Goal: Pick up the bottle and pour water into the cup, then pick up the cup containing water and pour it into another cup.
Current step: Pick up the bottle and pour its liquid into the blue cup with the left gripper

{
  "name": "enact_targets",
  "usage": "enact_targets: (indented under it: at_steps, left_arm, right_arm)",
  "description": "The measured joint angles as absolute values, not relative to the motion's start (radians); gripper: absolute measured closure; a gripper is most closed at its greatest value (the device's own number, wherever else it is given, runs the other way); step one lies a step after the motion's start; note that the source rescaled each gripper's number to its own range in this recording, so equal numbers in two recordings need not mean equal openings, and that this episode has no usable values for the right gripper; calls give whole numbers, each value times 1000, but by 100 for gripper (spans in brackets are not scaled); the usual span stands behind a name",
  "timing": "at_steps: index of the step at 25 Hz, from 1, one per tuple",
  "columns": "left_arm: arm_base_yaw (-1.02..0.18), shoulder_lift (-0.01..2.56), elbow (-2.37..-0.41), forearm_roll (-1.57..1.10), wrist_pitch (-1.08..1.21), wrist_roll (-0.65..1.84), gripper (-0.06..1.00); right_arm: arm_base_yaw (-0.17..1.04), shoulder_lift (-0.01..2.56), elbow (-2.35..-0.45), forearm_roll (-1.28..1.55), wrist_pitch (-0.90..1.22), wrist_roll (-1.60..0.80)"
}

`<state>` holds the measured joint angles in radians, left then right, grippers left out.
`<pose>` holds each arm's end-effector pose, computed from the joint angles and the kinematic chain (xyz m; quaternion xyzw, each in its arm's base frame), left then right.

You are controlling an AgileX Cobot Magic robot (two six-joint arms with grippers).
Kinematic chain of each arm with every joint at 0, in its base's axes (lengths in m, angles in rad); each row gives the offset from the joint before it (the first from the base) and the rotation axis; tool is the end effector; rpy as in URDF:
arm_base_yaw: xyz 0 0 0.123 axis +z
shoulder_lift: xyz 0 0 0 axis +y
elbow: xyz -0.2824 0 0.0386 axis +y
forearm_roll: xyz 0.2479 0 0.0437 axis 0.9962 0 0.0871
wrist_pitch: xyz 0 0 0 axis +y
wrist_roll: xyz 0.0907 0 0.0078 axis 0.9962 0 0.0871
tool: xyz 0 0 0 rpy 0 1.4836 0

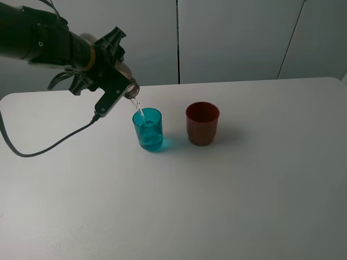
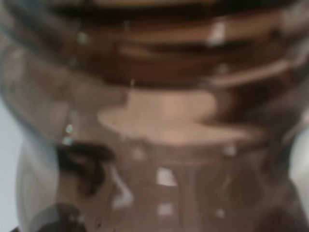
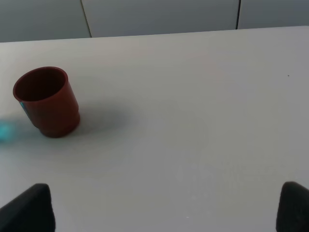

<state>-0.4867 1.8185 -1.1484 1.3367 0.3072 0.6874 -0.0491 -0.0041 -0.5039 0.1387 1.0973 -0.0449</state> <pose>0.3635 -0.1619 0.2145 0.8213 0.3422 0.3982 0.2232 -0.0074 0.0116 0.2759 -0.0024 0.8585 0.0452 0.5107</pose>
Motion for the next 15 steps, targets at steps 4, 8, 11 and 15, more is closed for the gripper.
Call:
enact_targets:
  at_steps: [4,8,11,15]
  left_arm:
    - [-487,1818,-1148,1339,307,687,94]
    - [-487,1818,-1148,1357,307,687,94]
    - [-487,1818,-1148,1364,307,687,94]
    - [-488,1818,-1148,1364,307,687,94]
  right_arm:
    - [-49,-4,-504,139,1097,-45]
    - [-49,-4,-504,139,1097,-45]
    - [-49,-4,-504,139,1097,-45]
    - [-49,-4,-504,139,1097,-45]
